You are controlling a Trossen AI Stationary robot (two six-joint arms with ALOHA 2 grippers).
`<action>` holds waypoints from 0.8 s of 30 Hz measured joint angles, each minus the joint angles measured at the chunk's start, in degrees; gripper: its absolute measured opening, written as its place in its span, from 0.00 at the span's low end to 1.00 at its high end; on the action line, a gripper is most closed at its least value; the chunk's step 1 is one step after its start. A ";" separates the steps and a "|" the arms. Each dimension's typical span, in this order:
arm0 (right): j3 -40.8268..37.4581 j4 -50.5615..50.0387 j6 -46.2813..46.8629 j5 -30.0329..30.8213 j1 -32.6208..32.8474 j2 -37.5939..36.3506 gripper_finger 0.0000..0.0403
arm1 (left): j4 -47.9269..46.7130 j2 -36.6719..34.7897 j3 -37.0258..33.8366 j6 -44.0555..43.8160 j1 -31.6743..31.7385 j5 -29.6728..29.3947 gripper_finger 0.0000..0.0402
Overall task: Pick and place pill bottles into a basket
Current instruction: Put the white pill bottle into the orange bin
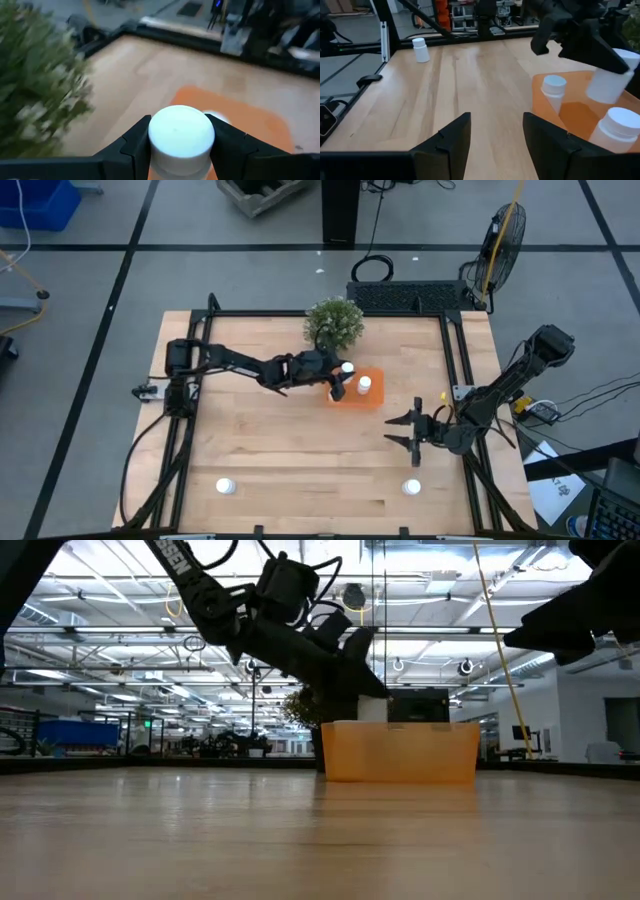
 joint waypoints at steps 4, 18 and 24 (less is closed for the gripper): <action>0.00 -0.01 0.01 0.00 -0.13 0.01 0.42 | 1.18 2.87 -0.08 -0.32 0.58 2.55 0.41; -0.09 -0.42 0.00 -0.17 -0.13 0.01 0.42 | 3.16 5.03 0.13 -1.18 1.17 4.03 0.48; -0.09 -0.44 -0.01 -0.24 -0.13 0.01 0.42 | 3.12 5.01 0.15 -1.34 0.85 4.13 0.59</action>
